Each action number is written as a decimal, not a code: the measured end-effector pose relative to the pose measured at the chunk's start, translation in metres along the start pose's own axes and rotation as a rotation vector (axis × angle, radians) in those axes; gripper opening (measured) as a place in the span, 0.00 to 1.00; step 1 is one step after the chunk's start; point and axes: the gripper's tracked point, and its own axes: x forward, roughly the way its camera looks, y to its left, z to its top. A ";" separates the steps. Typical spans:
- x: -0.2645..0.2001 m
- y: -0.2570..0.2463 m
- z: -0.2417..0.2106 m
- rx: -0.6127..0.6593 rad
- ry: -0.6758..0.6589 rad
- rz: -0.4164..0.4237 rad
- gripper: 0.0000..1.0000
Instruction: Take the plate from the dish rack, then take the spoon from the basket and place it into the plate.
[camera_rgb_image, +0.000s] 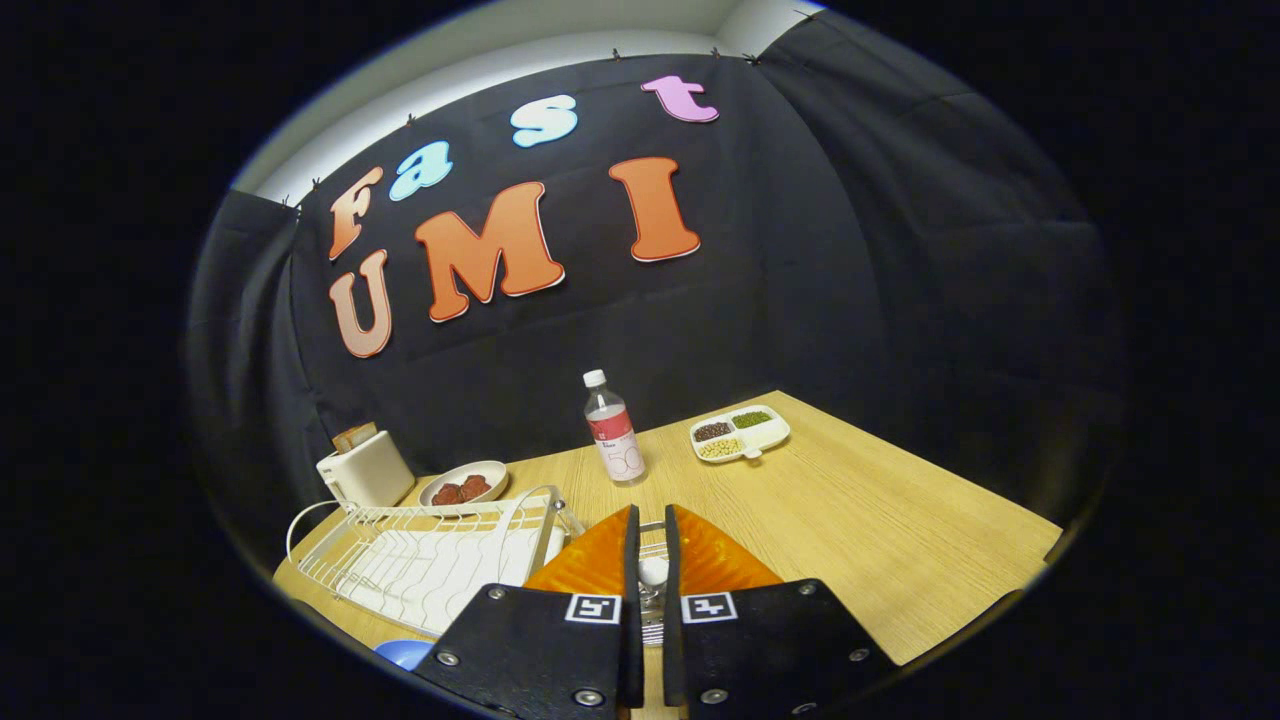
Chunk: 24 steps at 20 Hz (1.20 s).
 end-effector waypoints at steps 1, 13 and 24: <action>-0.002 0.001 0.004 -0.005 -0.004 0.000 0.08; -0.100 0.051 0.071 -0.017 -0.101 0.134 0.08; -0.151 0.160 0.008 -0.077 0.029 0.478 0.07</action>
